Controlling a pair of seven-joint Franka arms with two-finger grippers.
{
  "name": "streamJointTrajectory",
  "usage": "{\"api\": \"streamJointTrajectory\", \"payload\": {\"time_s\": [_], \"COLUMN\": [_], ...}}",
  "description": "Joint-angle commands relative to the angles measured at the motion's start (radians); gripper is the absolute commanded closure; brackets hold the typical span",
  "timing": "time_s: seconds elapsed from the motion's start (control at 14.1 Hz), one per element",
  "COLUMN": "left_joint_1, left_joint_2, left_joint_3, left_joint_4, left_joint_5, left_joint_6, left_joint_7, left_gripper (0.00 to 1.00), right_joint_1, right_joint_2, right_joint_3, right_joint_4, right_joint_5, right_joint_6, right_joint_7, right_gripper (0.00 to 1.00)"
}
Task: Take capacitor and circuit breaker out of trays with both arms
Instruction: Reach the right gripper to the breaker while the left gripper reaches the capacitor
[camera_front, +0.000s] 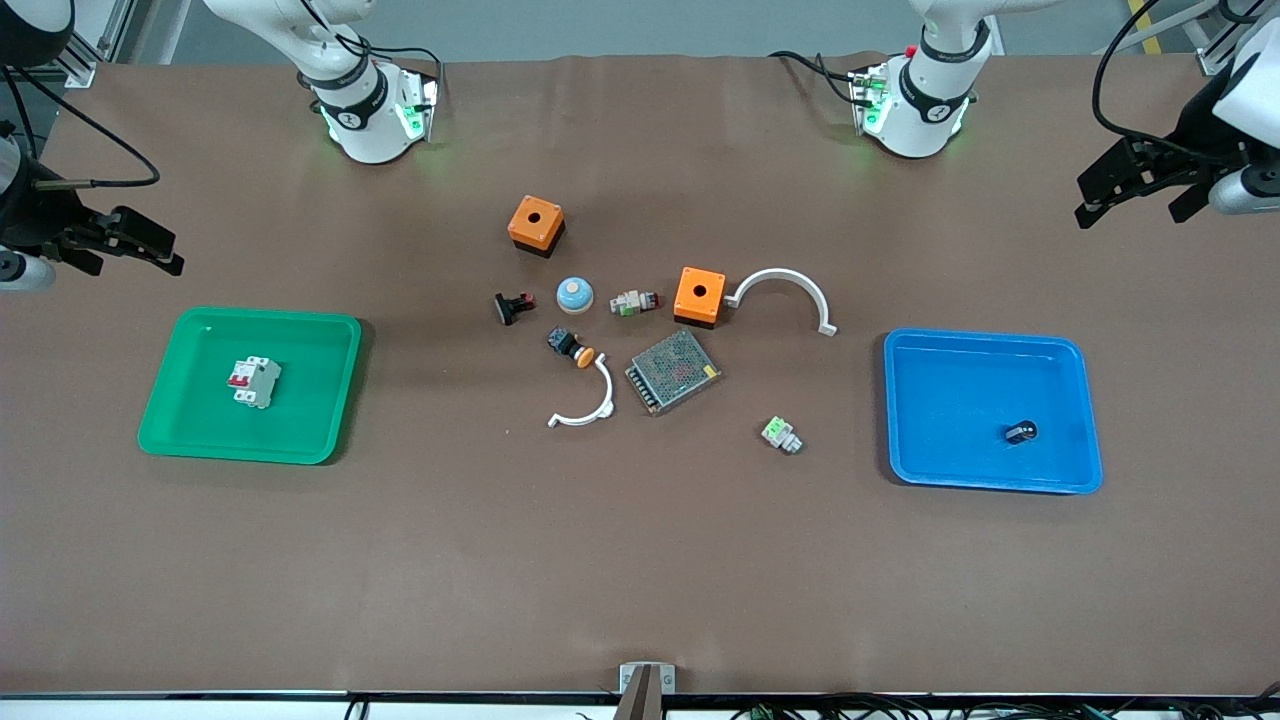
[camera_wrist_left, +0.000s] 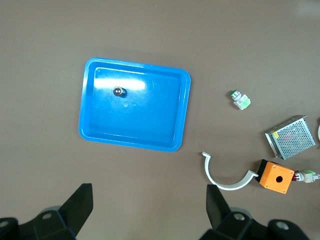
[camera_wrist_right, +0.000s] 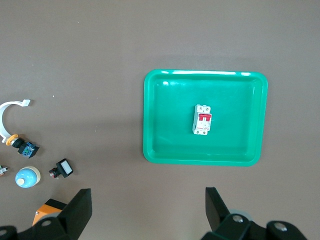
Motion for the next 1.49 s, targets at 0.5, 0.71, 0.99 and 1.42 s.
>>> {"api": "streamJointTrajectory", "payload": {"time_s": [0.5,0.71,0.99,1.42], "left_joint_1": [0.016,0.1,0.18,0.183], "left_joint_2": [0.203,0.24,0.377,0.578], "left_joint_3": [0.007,0.004,0.004,0.005], "left_joint_4": [0.019,-0.133,-0.252,-0.273], "left_joint_5": [0.161,0.162,0.162,0.162], "left_joint_6": [0.054,0.29,0.562,0.794], "left_joint_7": [0.021,0.013,0.013,0.004], "left_gripper": [0.0,0.0,0.0,0.01], "right_joint_1": [-0.005,-0.056,-0.128,-0.215], "right_joint_2": [0.021,0.15,0.325,0.347], "right_joint_3": [-0.006,-0.006,-0.006,-0.006], "right_joint_4": [0.043,0.075,0.125,-0.185], "right_joint_5": [0.013,0.018,0.008,0.015], "right_joint_6": [-0.027,-0.01,0.055,0.47], "right_joint_7": [0.008,-0.007,-0.064,-0.127], "right_gripper": [0.0,0.0,0.0,0.0]}}
